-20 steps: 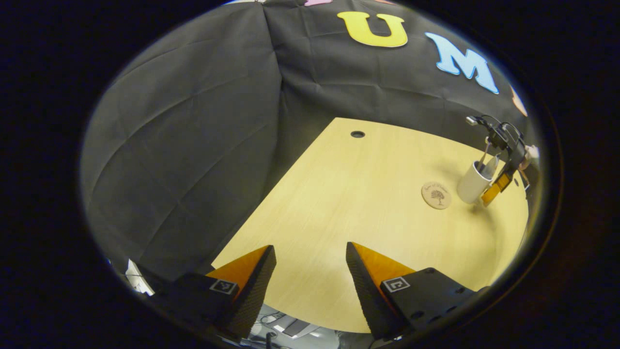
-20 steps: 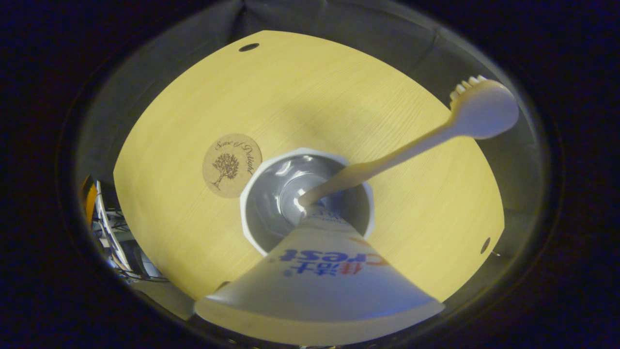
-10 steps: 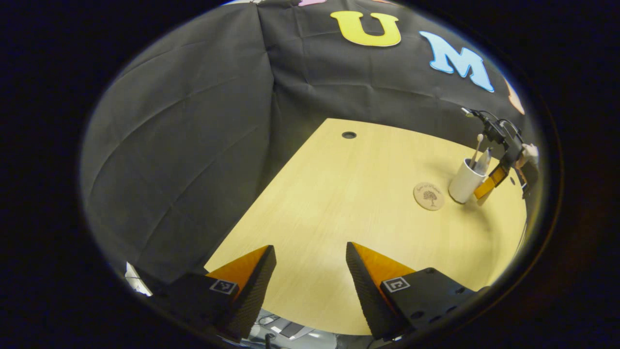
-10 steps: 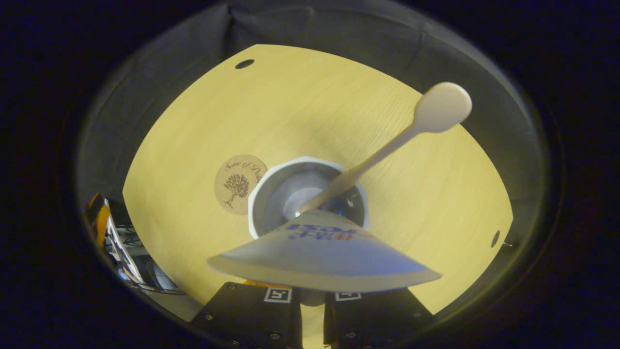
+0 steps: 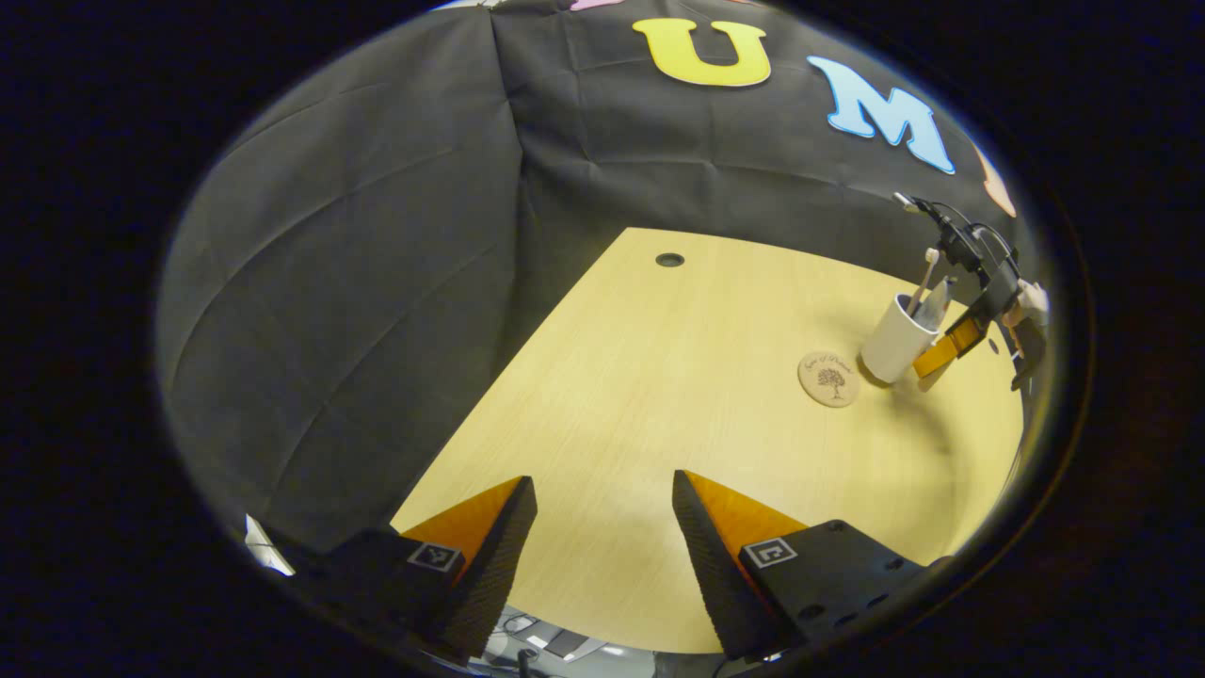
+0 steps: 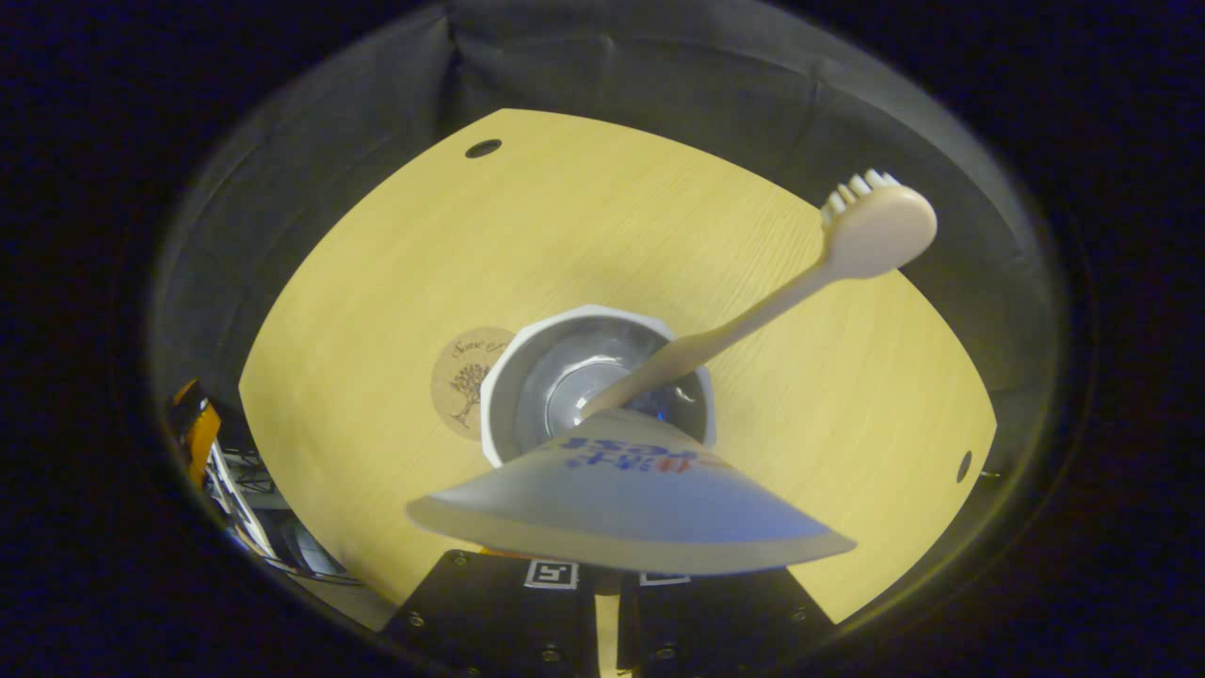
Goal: Put the toothbrush and toothpaste on the desktop into the cup, then pick up the cup and place it on the coaster on the desktop.
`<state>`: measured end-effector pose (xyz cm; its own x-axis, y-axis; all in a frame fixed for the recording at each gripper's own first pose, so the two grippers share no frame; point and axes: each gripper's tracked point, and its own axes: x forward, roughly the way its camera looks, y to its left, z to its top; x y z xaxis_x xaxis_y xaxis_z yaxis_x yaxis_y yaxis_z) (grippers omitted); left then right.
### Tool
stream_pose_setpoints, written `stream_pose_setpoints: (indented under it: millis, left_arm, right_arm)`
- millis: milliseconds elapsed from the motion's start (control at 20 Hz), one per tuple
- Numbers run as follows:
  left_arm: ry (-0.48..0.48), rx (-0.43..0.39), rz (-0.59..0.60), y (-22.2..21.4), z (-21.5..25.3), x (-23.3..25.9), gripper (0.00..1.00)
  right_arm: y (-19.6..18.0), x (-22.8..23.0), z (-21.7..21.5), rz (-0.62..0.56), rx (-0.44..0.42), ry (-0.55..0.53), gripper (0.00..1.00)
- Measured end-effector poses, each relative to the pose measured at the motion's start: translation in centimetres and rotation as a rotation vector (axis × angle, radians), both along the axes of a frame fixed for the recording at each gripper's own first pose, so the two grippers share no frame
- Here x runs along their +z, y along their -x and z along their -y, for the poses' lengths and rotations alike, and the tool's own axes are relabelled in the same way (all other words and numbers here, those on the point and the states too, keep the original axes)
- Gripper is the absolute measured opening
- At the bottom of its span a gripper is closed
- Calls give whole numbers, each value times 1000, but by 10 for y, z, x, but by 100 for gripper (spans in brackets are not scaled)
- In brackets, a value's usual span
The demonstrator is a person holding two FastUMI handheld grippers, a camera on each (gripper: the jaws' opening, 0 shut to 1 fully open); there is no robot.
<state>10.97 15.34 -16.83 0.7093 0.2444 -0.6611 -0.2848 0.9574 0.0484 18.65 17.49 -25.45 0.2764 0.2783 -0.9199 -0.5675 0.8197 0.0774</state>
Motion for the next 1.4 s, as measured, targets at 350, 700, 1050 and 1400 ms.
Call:
stream_pose_setpoints:
  millis: [350, 700, 1050, 1400]
  left_arm:
    - [-4, -17, 6, -7, -2, 2, 93]
    - [5, 7, -10, 10, -9, 1, 93]
    - [19, 43, -12, 20, -23, -5, 93]
    - [21, 27, 2, 13, -15, 3, 93]
  right_arm:
    - [19, 11, -45, 3, 91, -12, 5]
    - [31, 15, -66, 24, 160, 48, 5]
    - [32, 5, -68, 26, 169, 77, 5]
    - [33, 13, -67, 66, 179, 76, 23]
